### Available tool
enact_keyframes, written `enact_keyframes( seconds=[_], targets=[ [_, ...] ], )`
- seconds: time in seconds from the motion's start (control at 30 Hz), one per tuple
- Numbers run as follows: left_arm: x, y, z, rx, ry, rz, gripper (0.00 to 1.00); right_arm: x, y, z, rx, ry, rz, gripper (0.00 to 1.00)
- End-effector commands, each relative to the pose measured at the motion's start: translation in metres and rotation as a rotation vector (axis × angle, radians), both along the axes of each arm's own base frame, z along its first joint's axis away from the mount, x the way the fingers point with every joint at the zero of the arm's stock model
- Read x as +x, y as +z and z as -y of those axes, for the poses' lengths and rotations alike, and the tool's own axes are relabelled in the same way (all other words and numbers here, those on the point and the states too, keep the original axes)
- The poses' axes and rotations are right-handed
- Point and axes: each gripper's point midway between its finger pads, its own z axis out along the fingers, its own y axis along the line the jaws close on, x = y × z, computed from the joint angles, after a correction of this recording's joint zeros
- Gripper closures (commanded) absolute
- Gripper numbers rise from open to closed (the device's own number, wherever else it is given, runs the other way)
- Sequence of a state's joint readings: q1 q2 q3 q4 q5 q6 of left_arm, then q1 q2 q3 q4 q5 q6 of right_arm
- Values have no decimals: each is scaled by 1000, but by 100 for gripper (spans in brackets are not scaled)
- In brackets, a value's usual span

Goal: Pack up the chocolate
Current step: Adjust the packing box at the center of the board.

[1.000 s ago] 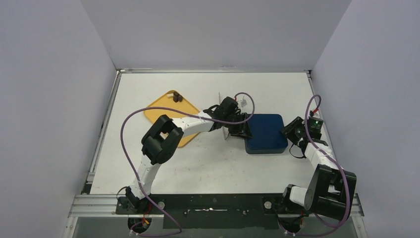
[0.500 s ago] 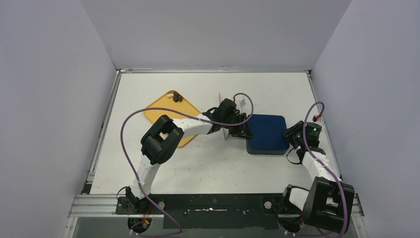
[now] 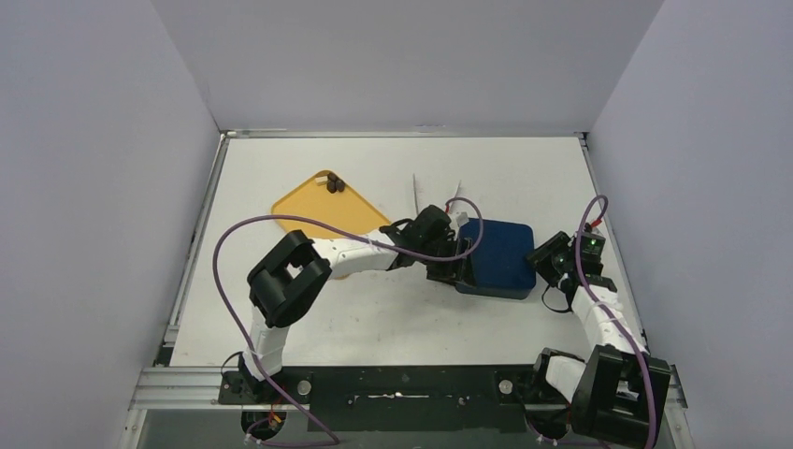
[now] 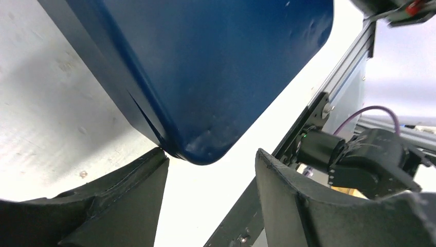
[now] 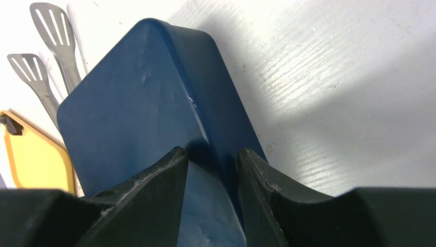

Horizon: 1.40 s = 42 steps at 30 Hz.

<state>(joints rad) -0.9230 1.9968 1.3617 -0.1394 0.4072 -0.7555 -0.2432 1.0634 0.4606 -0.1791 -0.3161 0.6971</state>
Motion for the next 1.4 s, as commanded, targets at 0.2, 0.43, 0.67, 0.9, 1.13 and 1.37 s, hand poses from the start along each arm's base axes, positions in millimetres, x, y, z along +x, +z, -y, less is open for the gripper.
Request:
enact_keyframes(
  seconds=[0.2,0.43,0.67,0.9,1.13,1.37],
  targets=[
    [-6,-20,-4,69,3,59,57,-8,11,-1,-4,9,15,58],
    [-11,30,6,-41,-38,111,52,-11,26,13,-33,3,26,46],
    [31,91,-4,-63,24,274,46,-16,54,6,66,-56,19,9],
    [109,97,-1,-88,104,381,40,-42,39,-10,216,-238,-81,4],
    [160,101,29,-132,61,464,40,-48,31,-31,359,-267,-42,5],
    [169,50,39,-65,20,418,41,-30,19,-38,412,-220,37,11]
  ],
)
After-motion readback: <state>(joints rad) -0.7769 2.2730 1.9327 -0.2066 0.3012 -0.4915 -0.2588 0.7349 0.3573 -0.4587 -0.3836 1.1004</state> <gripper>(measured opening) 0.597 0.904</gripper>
